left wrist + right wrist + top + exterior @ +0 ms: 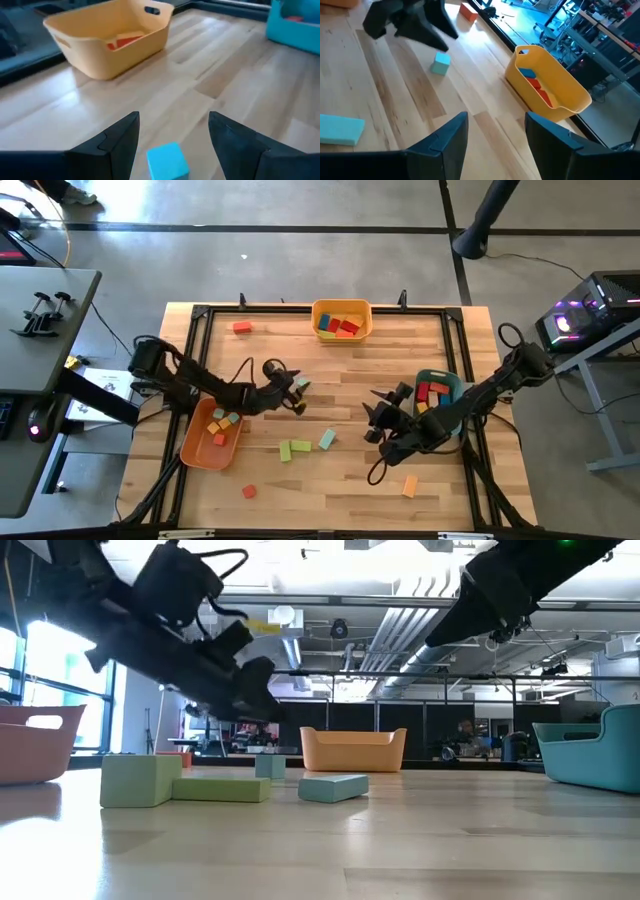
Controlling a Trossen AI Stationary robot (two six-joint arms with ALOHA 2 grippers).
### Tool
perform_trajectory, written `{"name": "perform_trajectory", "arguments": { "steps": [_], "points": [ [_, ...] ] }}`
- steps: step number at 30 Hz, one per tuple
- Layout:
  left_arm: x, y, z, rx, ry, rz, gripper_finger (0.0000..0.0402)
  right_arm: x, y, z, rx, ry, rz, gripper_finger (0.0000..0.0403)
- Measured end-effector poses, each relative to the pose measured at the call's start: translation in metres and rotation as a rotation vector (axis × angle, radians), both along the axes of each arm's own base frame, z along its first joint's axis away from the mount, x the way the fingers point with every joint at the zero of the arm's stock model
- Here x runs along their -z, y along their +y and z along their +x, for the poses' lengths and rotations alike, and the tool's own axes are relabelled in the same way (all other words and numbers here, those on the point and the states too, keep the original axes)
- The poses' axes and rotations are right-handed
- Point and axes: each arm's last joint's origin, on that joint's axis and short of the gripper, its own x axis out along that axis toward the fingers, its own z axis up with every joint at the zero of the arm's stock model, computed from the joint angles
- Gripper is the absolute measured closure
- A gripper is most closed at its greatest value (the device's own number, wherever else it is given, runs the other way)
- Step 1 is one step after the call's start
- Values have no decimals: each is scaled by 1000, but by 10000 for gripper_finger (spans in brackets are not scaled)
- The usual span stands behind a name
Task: Sort blocks by size
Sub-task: Put the light blue square block into the orange bin
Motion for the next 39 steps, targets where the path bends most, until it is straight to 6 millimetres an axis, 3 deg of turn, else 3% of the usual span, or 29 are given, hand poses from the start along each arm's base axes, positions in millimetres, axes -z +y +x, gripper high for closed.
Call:
{"name": "perform_trajectory", "arguments": {
  "steps": [8, 19, 24, 33, 35, 39],
  "points": [
    [32, 0, 15, -127, -43, -54, 177, 0, 0, 0, -3, -3, 8, 211],
    [59, 2, 16, -199, -23, -120, 177, 0, 1, 0, -6, -1, 16, 211],
    [61, 1, 16, -195, -22, -133, 187, 0, 1, 0, -7, -1, 16, 211],
    [51, 0, 23, -17, 15, -119, 304, 0, 1, 1, -7, -2, 17, 211],
    [38, -3, 25, 32, 11, -72, 304, 0, 1, 1, -7, -2, 17, 211],
    [-6, -15, 27, 195, -13, 111, 304, 0, 1, 1, -7, -2, 17, 211]
  ]
}}
